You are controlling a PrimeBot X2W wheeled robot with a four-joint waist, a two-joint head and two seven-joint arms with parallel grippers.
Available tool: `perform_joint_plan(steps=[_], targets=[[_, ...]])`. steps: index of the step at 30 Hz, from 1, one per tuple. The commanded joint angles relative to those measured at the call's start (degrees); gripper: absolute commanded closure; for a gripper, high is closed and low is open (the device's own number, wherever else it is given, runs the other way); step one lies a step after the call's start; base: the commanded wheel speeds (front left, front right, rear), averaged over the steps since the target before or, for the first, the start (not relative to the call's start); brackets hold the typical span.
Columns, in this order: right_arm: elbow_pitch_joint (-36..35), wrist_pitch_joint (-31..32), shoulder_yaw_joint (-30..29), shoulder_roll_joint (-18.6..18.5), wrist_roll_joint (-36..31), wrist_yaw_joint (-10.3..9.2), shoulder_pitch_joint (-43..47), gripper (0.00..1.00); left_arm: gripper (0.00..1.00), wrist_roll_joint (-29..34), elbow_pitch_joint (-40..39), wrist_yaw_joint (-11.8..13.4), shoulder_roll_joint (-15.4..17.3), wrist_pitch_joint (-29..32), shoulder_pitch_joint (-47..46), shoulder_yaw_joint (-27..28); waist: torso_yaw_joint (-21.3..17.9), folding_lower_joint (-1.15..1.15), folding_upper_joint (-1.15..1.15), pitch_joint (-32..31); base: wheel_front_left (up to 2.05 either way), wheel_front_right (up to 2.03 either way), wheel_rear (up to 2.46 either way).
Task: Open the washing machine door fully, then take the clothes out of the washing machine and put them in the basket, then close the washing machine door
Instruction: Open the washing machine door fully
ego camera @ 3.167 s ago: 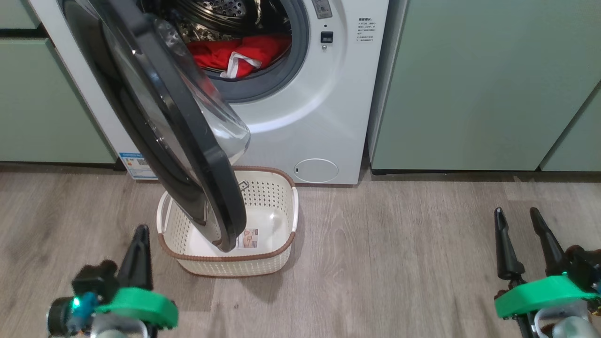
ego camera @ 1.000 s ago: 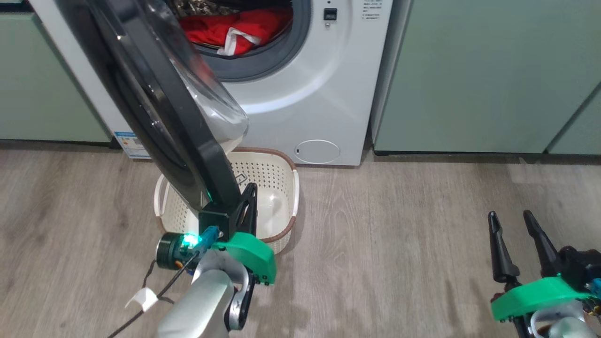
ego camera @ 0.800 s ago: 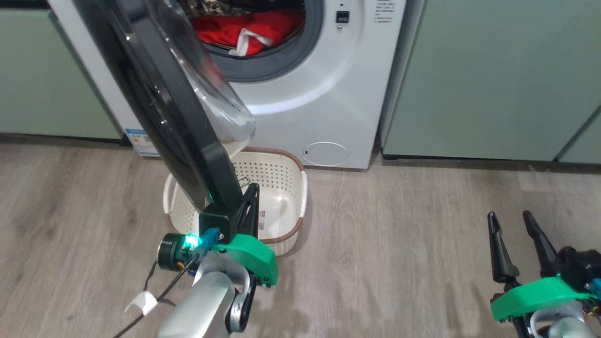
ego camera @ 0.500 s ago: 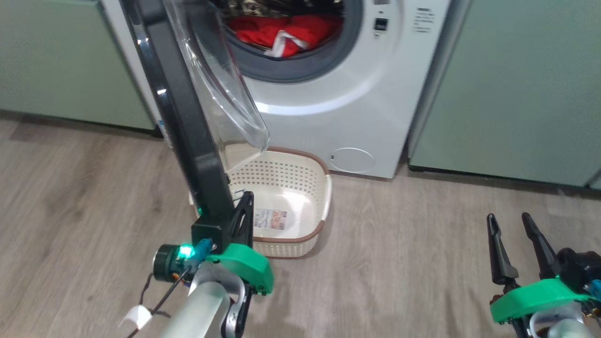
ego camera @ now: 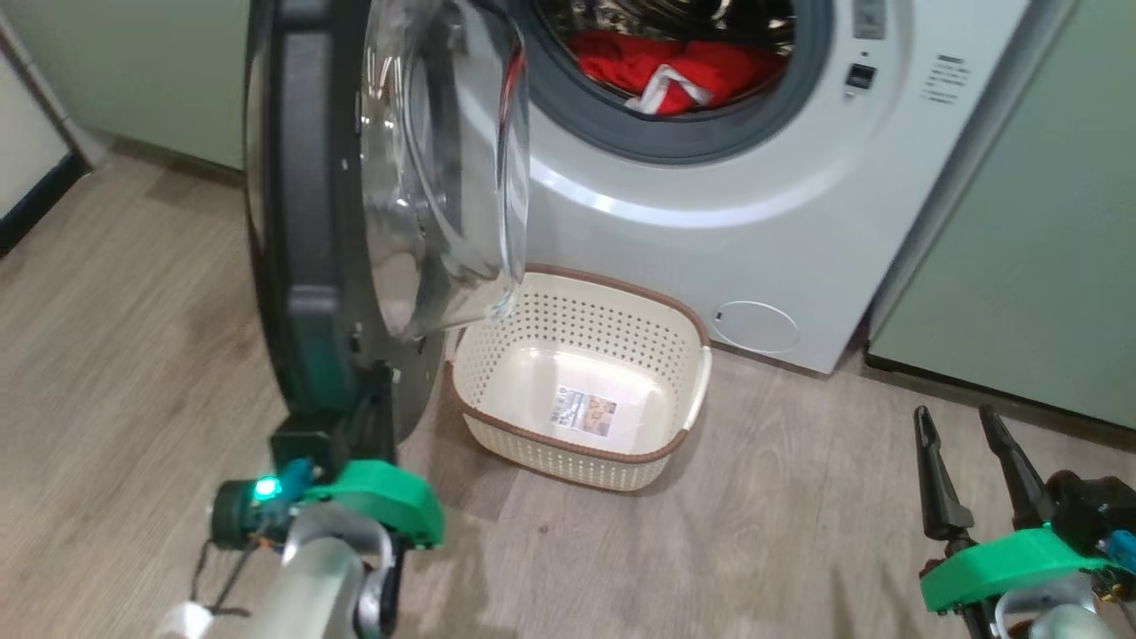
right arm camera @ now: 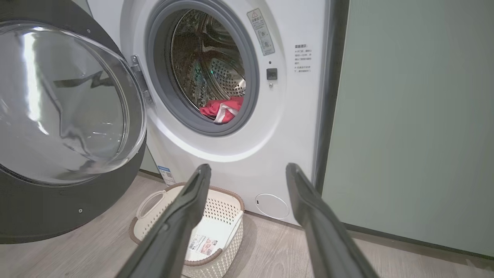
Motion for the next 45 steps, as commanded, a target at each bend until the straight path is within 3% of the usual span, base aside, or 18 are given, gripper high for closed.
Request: perform_joint_plan(steps=[1,15,38,45], targets=[[-1.52,-0.54,0.90,-0.50,0.31,0.37,-0.41,0.00,1.00,0.72,-1.56,-0.08,1.60,-0.37,-1.70,3.46,1.18,0.00,0.00,-0.01,0.00,0.00,0.00],[-1.48,-0.54,2.08,-1.88,0.58,0.37,-0.97,0.00,1.00,0.86,6.24,-2.41,5.37,-0.37,-7.72,16.46,3.01,0.00,0.00,2.05,0.00,0.00,0.00],[-1.60,-0.54,4.56,-5.20,1.14,0.37,-6.64,0.00,1.00,-0.59,17.41,-3.22,11.41,-0.37,-19.88,39.63,-1.98,0.00,0.00,10.41,0.00,0.00,0.00],[-0.75,-0.54,4.94,-4.00,0.98,0.37,-7.08,0.00,1.00,3.47,17.18,-3.87,11.15,-0.37,-18.87,41.94,-4.04,0.00,0.00,8.87,0.00,0.00,0.00]])
